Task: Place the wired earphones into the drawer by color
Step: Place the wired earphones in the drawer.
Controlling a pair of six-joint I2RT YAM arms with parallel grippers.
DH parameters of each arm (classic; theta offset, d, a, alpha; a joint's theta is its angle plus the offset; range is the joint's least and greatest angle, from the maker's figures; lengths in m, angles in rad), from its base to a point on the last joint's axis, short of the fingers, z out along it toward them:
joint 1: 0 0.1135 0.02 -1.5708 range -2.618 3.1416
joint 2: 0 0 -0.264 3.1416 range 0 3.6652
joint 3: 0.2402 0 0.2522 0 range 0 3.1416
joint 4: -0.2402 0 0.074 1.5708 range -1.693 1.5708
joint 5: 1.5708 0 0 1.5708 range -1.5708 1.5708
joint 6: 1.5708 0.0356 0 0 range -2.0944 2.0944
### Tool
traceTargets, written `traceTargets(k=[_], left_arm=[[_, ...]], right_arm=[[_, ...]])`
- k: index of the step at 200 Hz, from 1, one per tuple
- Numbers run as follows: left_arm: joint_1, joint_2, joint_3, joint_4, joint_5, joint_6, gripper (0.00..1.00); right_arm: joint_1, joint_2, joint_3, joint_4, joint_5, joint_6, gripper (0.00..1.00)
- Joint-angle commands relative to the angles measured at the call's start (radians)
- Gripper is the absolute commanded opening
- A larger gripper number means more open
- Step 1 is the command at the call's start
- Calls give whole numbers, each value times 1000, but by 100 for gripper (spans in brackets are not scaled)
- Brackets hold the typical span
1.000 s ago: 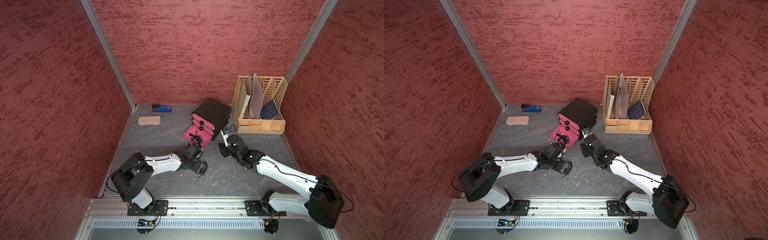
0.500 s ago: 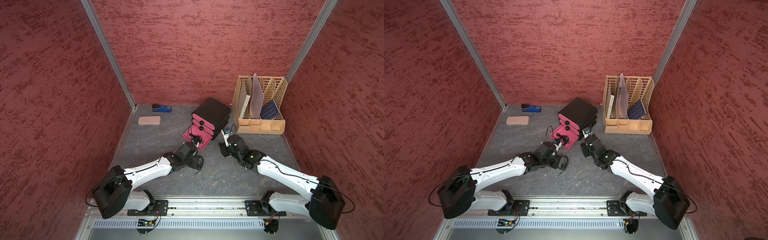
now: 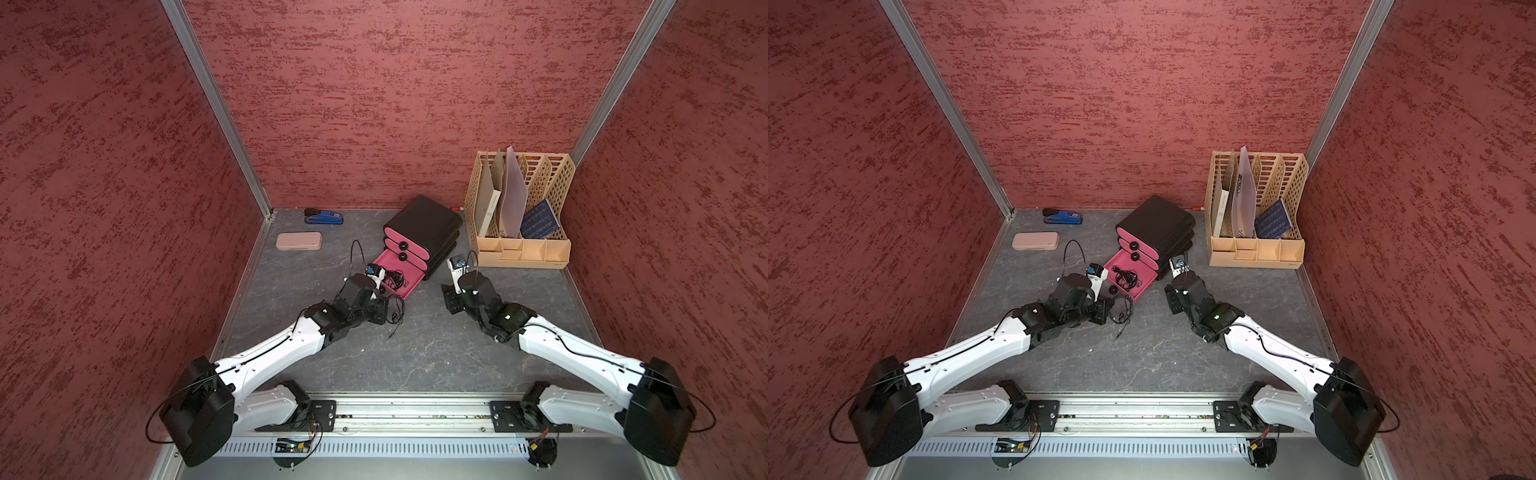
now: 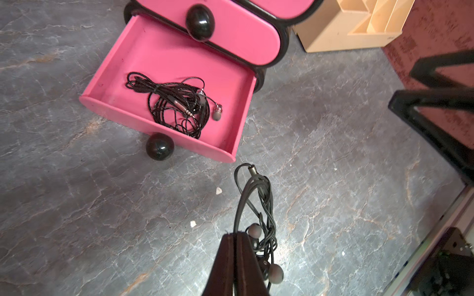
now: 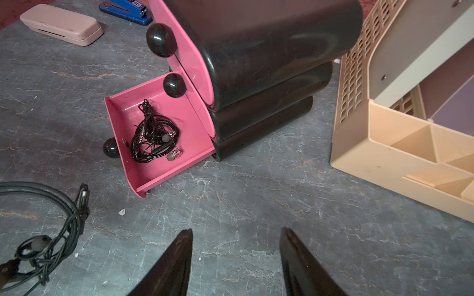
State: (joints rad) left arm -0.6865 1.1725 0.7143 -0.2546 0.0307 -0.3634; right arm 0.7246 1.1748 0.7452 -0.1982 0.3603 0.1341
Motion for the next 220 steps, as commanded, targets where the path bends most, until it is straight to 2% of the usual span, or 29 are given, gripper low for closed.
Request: traceTargets(k=[1, 102, 158, 220], left_arm=[[36, 4, 15, 83, 68, -42, 0], [162, 143, 67, 379, 61, -239, 0], [192, 229, 74, 510, 22, -338, 0], [217, 344, 97, 580, -6, -436, 0]], right_arm=[[-5, -26, -12, 25, 62, 13, 59], [-4, -58, -31, 31, 95, 13, 59], [-4, -61, -32, 29, 101, 12, 59], [-4, -58, -32, 29, 104, 11, 60]])
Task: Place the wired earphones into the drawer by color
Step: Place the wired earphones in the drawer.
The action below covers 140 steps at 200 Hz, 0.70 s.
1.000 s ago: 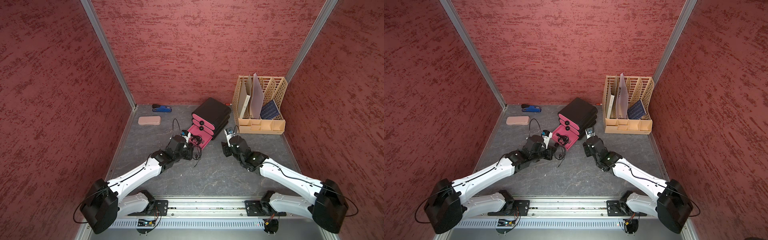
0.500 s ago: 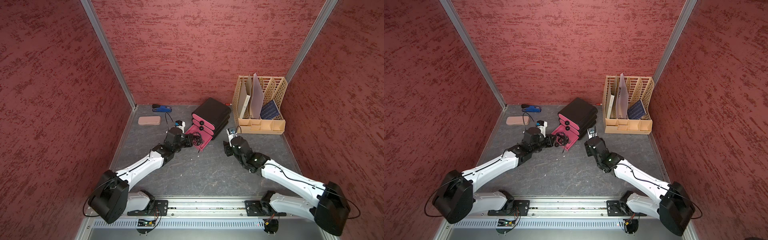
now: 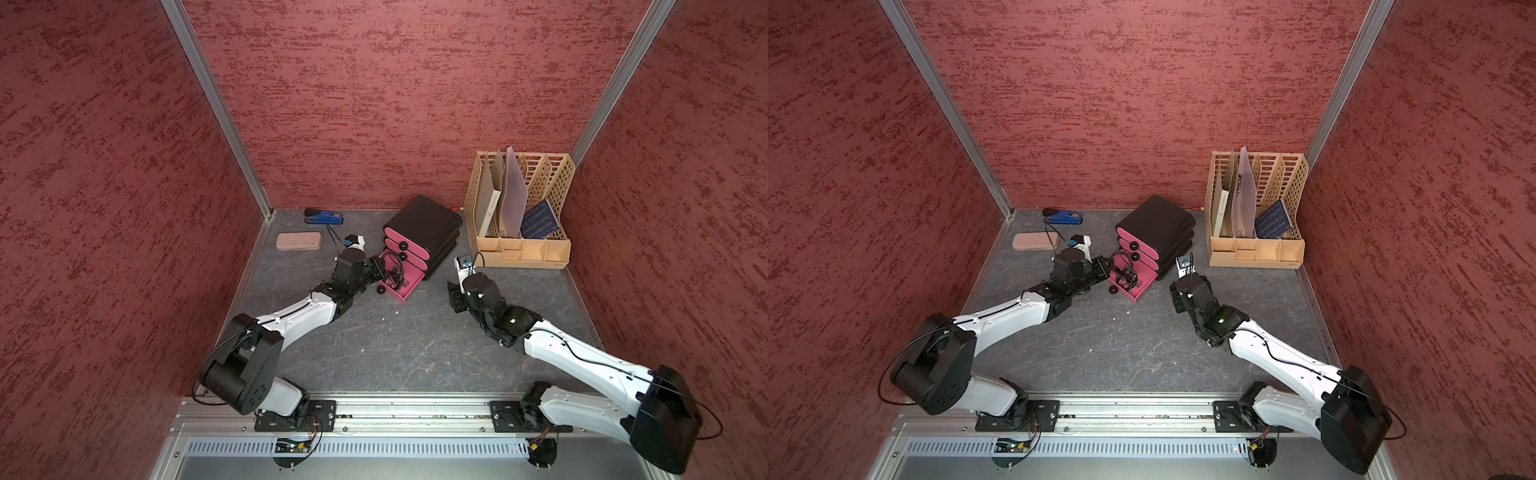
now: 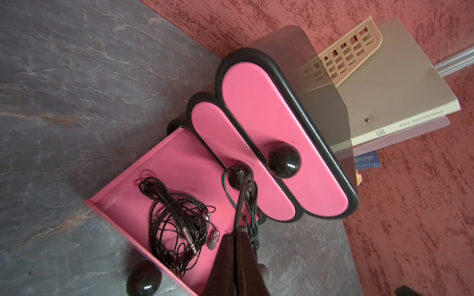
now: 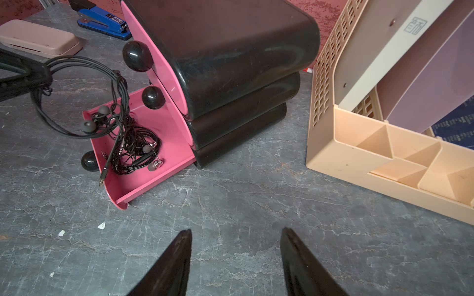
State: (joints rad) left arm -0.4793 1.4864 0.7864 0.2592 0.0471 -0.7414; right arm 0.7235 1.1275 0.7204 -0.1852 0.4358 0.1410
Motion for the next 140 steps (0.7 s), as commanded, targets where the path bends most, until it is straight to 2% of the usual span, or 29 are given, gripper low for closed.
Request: traceTargets(k=[1, 88, 140], left_arm=[[11, 32, 24, 67, -24, -60, 0], [26, 105, 22, 134, -33, -129, 0], [31, 167, 29, 170, 2, -159, 0]], right_arm=[[-3, -10, -7, 17, 29, 5, 60], [-3, -8, -9, 18, 29, 4, 60], [-3, -11, -9, 18, 29, 5, 59]])
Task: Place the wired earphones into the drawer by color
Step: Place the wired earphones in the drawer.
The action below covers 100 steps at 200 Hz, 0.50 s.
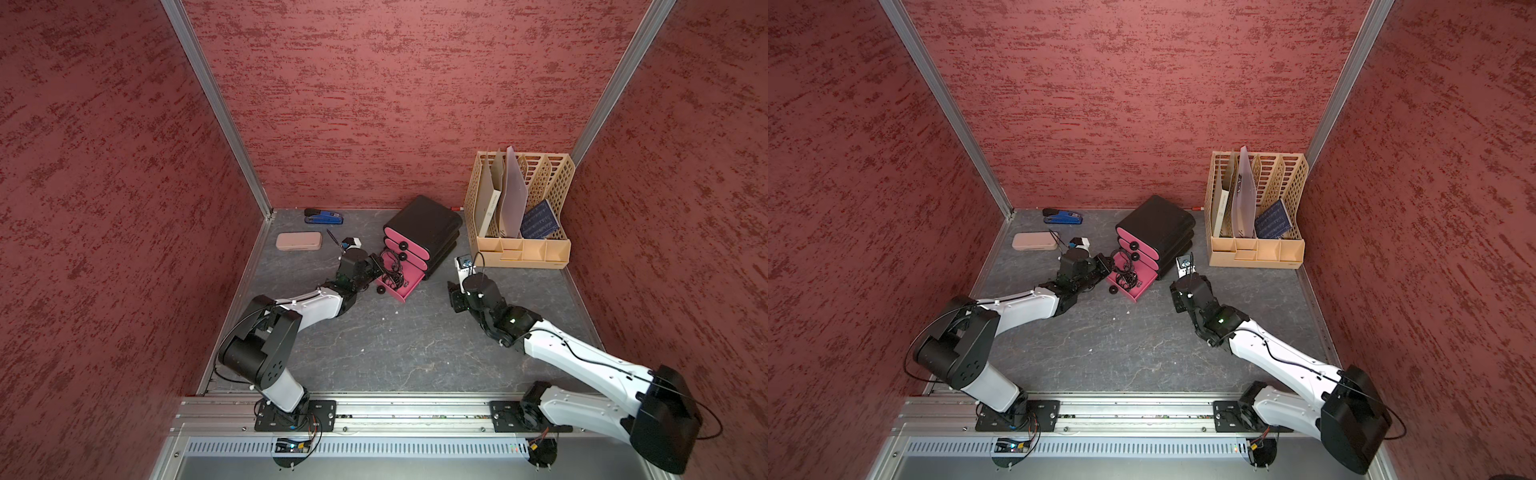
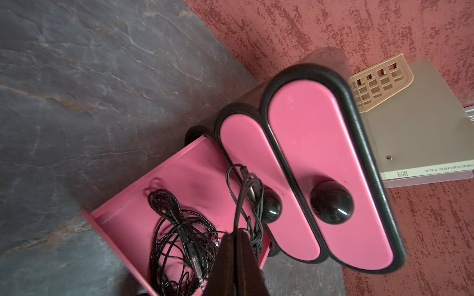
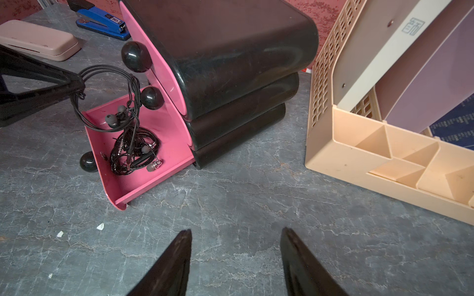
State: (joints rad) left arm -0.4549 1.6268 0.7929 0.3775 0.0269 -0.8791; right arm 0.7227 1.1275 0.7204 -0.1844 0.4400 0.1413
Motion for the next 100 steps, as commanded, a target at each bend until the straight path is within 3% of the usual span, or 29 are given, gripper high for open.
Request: traceTargets(k=[1, 100], left_arm=[[7, 28, 23, 53, 24, -21, 0], [2, 74, -17, 89, 51, -82, 0]], right_arm=[[-2, -11, -9, 16, 25, 4, 59], [-2, -11, -9, 17, 23, 6, 59]])
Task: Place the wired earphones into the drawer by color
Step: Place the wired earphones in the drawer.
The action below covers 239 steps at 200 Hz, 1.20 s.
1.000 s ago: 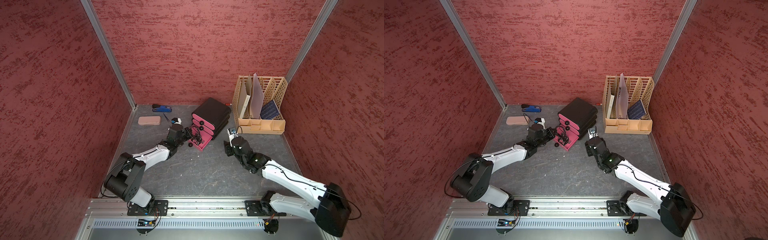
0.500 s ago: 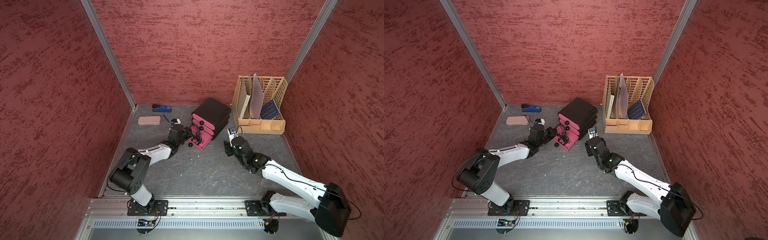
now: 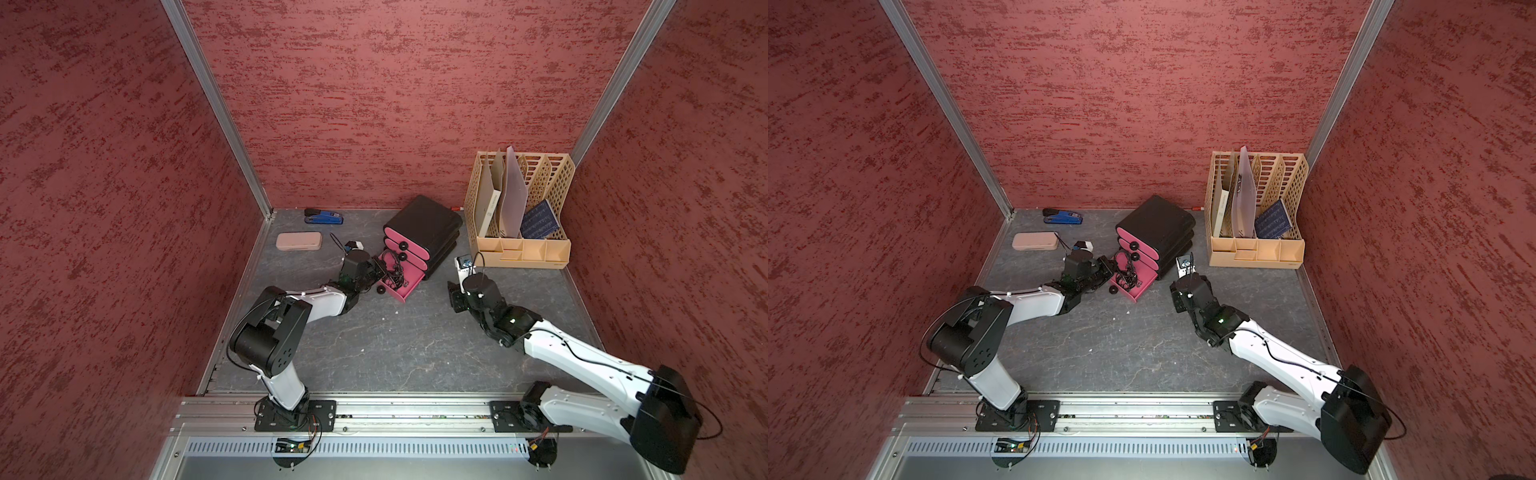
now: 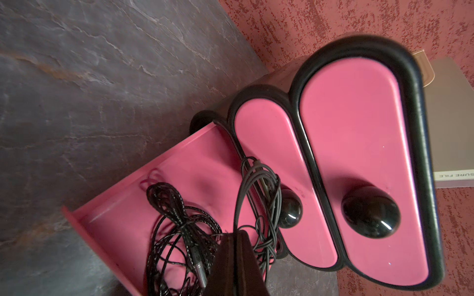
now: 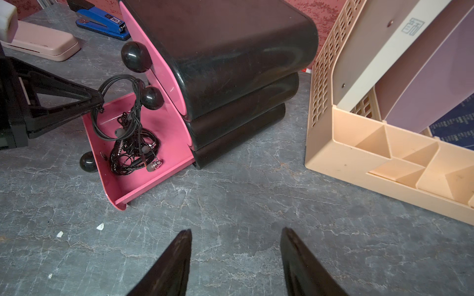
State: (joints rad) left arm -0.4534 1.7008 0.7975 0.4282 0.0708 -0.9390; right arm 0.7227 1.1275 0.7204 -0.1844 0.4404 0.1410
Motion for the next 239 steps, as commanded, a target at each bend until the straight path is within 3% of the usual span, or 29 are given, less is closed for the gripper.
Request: traceTargets(k=[1, 130, 239], left_arm=[[1, 0, -23, 39, 6, -23, 0], [-2, 10, -87, 122, 17, -68, 0], [-2, 98, 18, 119, 52, -57, 0]], right_arm=[[-2, -11, -9, 17, 22, 5, 59], [-2, -13, -9, 17, 21, 5, 60], [-2, -14, -9, 17, 23, 4, 60]])
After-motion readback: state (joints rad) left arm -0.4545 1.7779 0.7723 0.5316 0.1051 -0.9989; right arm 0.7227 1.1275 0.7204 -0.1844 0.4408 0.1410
